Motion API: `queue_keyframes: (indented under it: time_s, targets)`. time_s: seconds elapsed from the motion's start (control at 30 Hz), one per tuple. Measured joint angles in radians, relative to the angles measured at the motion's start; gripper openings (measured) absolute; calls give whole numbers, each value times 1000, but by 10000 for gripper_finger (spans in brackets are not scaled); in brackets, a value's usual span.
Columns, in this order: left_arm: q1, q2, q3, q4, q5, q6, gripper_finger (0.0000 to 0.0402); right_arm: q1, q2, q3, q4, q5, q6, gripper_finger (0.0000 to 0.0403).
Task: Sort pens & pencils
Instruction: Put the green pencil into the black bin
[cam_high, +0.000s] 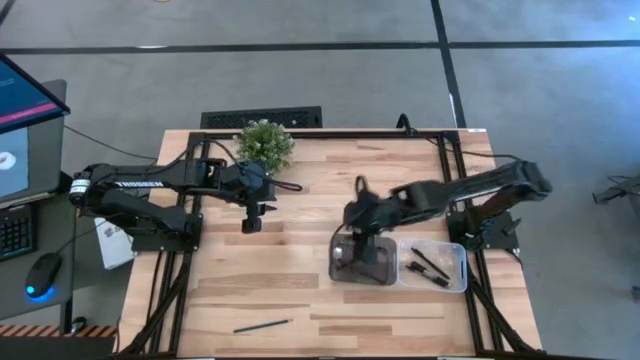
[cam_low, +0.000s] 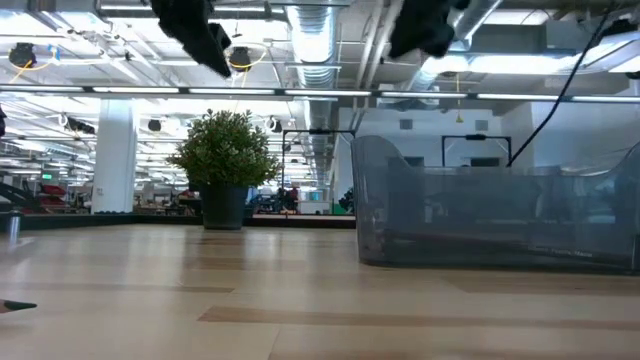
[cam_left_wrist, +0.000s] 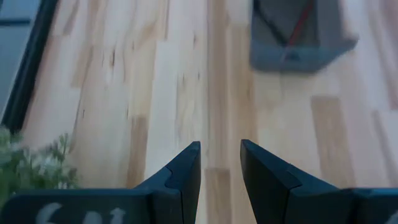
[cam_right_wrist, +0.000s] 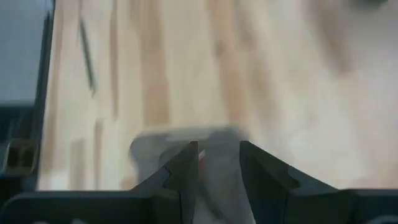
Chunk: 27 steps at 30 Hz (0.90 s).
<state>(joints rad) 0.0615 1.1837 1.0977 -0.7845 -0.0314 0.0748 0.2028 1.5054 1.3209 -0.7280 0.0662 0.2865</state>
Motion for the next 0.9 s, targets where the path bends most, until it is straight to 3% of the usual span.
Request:
queue_keyframes:
  time_s: [0.23, 0.53, 0.73, 0.9]
  targets:
    - [-108, -100, -45, 161, -8, -61, 105, 23, -183, 1, 104, 214, -74, 139]
    - [-346, -234, -207, 234, -18, -293, 105, 79, -272, 0, 94, 227, -139, 137]
    - [-563, -212, -281, 297, -3, -311, 105, 52, -253, 0, 65, 228, -139, 138]
    - [-681, -160, -322, 390, -24, -376, 105, 16, -215, -1, 63, 228, -138, 134]
